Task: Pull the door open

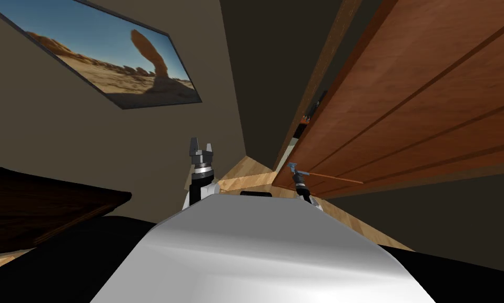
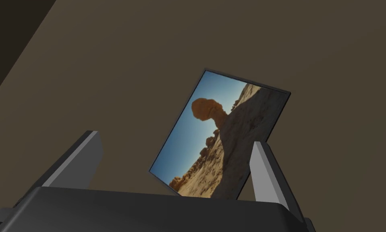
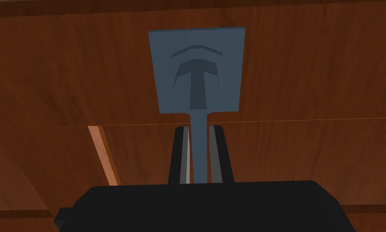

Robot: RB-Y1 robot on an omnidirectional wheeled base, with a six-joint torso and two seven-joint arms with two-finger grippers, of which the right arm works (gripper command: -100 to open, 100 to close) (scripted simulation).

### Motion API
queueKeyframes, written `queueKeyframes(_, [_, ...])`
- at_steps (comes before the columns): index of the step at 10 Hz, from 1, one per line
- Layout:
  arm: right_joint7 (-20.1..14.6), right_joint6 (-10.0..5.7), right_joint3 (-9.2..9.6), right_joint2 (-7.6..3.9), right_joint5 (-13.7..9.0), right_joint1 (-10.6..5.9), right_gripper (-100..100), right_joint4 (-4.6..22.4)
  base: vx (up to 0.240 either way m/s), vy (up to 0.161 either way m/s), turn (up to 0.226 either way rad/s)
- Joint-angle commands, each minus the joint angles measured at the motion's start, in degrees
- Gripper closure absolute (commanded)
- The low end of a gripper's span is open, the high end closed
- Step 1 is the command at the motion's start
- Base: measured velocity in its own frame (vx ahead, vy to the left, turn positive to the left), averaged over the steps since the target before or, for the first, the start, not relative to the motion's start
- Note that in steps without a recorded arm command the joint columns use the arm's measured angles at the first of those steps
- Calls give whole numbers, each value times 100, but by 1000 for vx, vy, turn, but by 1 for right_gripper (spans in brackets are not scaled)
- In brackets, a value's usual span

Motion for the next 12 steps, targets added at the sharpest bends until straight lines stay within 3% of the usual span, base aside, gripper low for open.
queueKeyframes(1, [0,0,0,0,0,0,100,0,-118,-11,20])
queueKeyframes(2, [-171,-168,71,-72,133,122,100,14,-181,-26,107])
queueKeyframes(7, [-614,-662,224,-318,474,409,100,7,-220,-65,104])
queueKeyframes(8, [-640,-691,233,-333,494,426,100,7,-203,-60,46])
queueKeyframes(9, [-625,-608,254,-279,488,432,100,-65,-85,-20,14])
queueKeyframes(10, [-700,-796,228,-329,569,529,100,0,-113,-32,141])
queueKeyframes(12, [-770,-962,190,-387,637,615,100,37,-166,-59,159])
